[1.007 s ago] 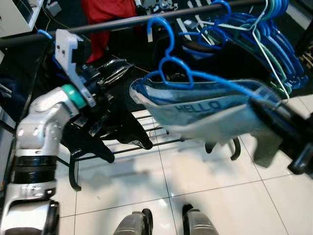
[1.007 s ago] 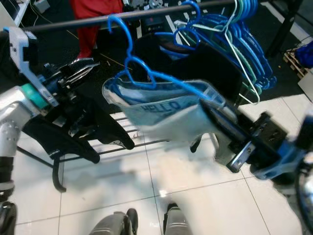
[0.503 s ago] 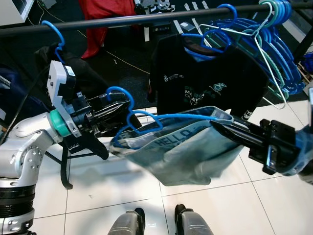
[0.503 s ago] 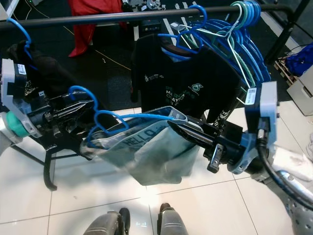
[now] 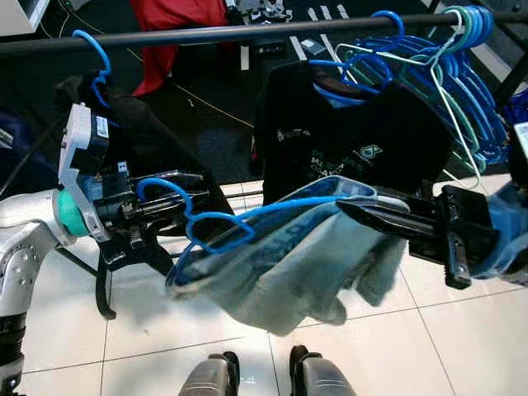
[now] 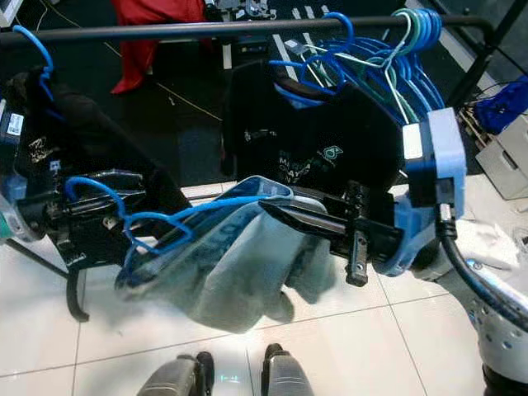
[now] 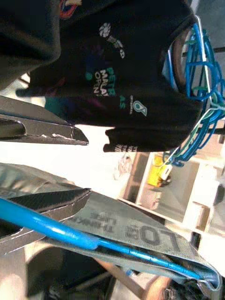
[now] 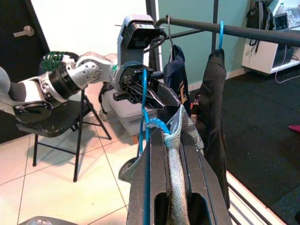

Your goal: Hang hanger

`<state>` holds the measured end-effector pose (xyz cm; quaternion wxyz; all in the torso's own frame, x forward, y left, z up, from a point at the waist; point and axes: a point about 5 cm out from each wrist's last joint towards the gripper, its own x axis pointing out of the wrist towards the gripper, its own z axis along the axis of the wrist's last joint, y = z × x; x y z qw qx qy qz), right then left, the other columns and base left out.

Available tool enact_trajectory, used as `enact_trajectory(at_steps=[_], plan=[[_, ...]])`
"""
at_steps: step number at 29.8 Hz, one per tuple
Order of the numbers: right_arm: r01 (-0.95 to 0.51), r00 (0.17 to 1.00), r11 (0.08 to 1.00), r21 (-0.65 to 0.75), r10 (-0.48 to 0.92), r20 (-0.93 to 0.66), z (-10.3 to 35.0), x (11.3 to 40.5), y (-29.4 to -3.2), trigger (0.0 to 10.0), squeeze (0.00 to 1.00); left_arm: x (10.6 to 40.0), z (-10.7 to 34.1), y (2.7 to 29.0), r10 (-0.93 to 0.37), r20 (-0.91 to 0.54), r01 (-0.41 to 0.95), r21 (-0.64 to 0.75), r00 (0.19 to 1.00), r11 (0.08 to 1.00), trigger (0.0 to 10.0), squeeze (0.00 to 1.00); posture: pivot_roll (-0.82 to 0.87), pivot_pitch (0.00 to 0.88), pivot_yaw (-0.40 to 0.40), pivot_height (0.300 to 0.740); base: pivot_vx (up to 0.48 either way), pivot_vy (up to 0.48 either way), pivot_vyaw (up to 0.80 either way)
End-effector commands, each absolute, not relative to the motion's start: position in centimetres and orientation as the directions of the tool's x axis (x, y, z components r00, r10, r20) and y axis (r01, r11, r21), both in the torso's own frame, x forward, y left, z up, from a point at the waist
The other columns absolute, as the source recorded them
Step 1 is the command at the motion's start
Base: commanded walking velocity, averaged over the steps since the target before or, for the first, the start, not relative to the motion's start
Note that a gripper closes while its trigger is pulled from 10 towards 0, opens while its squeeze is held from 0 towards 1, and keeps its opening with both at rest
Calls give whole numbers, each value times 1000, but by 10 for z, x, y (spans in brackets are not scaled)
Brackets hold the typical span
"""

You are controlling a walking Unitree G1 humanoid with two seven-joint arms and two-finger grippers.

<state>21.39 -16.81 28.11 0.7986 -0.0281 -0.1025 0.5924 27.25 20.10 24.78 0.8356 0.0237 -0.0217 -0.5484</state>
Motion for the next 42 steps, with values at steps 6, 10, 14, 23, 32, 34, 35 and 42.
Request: enact_trajectory(at_steps=[6,10,14,23,32,34,35,42], plan=[[-921,310,321,-223,947,83,282,214,-173,10000,0,291,257,199,-866,57,860,103,496,500,10000,0,-130,103,98,740,0,0,0],[-874,414,422,-240,906,85,283,214,-192,10000,0,305,266,222,-812,8,790,228,584,570,10000,0,-124,110,104,740,0,0,0],[-840,456,472,-270,882,123,293,212,-201,10000,0,299,250,224,-828,-156,821,318,538,473,10000,0,-125,112,104,740,0,0,0],[-837,397,435,-332,900,179,316,213,-197,10000,0,290,232,182,-914,-77,909,168,398,382,10000,0,-141,110,102,740,0,0,0],[-883,296,331,-332,943,152,318,209,-186,10000,0,302,245,175,-904,63,895,122,424,428,10000,0,-142,111,106,740,0,0,0],[-887,288,322,-331,946,148,319,209,-186,10000,0,305,249,179,-892,75,883,132,445,451,10000,0,-143,111,106,740,0,0,0],[-887,288,322,-331,946,148,319,209,-186,10000,0,305,249,179,-892,75,883,132,445,451,10000,0,-143,111,106,740,0,0,0],[-899,278,304,-316,952,127,316,206,-187,10000,0,307,260,196,-879,75,864,162,472,477,10000,0,-139,114,111,740,0,0,0]])
